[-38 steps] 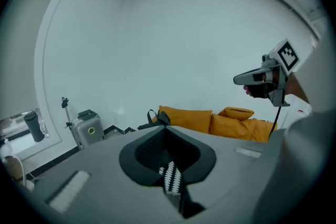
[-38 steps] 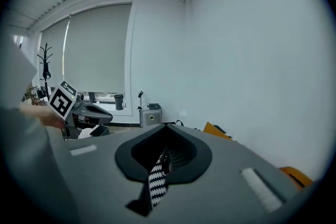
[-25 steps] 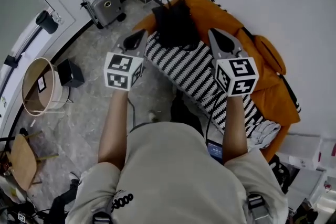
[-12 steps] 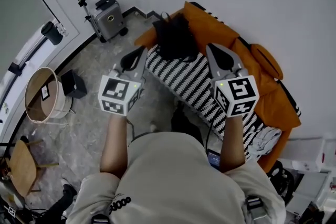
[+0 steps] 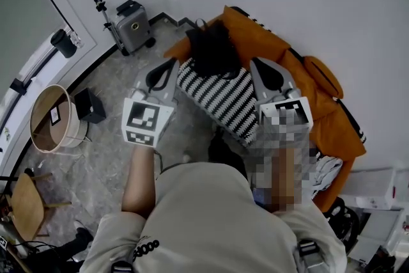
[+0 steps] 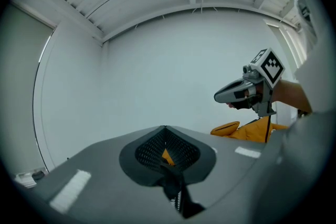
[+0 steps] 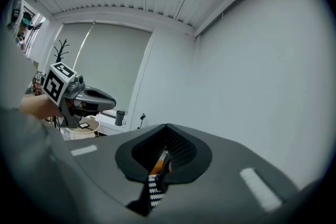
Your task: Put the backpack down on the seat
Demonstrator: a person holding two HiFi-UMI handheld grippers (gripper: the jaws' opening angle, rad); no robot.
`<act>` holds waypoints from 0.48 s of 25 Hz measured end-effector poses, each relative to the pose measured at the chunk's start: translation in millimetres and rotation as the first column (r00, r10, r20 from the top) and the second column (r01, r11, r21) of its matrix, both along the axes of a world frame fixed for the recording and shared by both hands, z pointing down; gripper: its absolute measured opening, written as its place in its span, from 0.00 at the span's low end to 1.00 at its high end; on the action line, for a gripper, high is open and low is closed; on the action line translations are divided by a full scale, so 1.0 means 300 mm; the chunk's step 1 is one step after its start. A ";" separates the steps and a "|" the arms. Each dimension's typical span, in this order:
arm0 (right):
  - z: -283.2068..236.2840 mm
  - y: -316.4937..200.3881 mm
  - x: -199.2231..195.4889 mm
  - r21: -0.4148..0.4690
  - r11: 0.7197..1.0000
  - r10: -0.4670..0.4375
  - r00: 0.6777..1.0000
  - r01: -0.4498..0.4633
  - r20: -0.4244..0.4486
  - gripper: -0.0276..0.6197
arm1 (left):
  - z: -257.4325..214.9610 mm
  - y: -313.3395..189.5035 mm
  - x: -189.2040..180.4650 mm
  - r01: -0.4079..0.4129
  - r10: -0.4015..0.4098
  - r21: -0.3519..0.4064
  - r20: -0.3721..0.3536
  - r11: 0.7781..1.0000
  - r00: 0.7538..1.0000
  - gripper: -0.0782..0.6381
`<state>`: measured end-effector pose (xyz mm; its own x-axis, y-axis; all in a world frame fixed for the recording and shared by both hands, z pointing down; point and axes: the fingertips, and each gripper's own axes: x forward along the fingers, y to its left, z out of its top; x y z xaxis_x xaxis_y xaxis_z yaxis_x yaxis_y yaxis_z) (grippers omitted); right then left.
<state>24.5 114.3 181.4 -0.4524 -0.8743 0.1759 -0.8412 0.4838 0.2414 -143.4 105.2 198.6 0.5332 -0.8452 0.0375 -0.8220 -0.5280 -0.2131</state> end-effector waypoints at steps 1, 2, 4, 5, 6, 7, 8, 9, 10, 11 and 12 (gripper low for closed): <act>0.003 -0.003 0.002 -0.001 1.000 0.003 1.000 -0.003 -0.003 0.05 | 0.001 -0.002 0.001 -0.002 0.002 0.000 0.000 1.000 1.000 0.12; 0.007 -0.005 0.003 -0.001 1.000 0.006 1.000 -0.006 -0.005 0.05 | 0.003 -0.004 0.000 -0.003 0.003 0.001 -0.001 1.000 1.000 0.12; 0.015 -0.011 0.004 -0.001 1.000 0.010 1.000 -0.010 -0.008 0.05 | 0.005 -0.009 -0.002 -0.006 0.006 0.004 -0.002 1.000 1.000 0.12; 0.019 -0.017 0.003 -0.002 1.000 0.012 1.000 -0.012 -0.011 0.05 | 0.007 -0.014 -0.004 -0.006 0.006 0.005 -0.003 1.000 1.000 0.12; 0.024 -0.022 0.001 -0.004 1.000 0.013 1.000 -0.013 -0.013 0.05 | 0.009 -0.019 -0.005 -0.006 0.006 0.004 -0.004 1.000 1.000 0.12; 0.030 -0.028 -0.002 -0.007 1.000 0.014 1.000 -0.014 -0.015 0.05 | 0.013 -0.024 -0.006 -0.007 0.007 0.002 -0.005 1.000 1.000 0.12; 0.035 -0.034 -0.004 -0.010 1.000 0.014 1.000 -0.014 -0.018 0.05 | 0.017 -0.029 -0.006 -0.008 0.008 -0.001 -0.006 1.000 1.000 0.12; 0.041 -0.040 -0.007 -0.012 1.000 0.013 1.000 -0.013 -0.020 0.05 | 0.022 -0.033 -0.006 -0.009 0.009 -0.003 -0.006 1.000 1.000 0.12; 0.046 -0.047 -0.009 -0.014 1.000 0.011 1.000 -0.012 -0.022 0.05 | 0.026 -0.037 -0.006 -0.008 0.008 -0.005 -0.006 1.000 1.000 0.12; 0.050 -0.054 -0.011 -0.015 1.000 0.009 1.000 -0.010 -0.025 0.05 | 0.031 -0.041 -0.007 -0.006 0.006 -0.006 -0.006 1.000 1.000 0.12; 0.052 -0.062 -0.013 -0.015 1.000 0.007 1.000 -0.007 -0.027 0.05 | 0.035 -0.046 -0.008 -0.004 0.004 -0.008 -0.006 1.000 1.000 0.12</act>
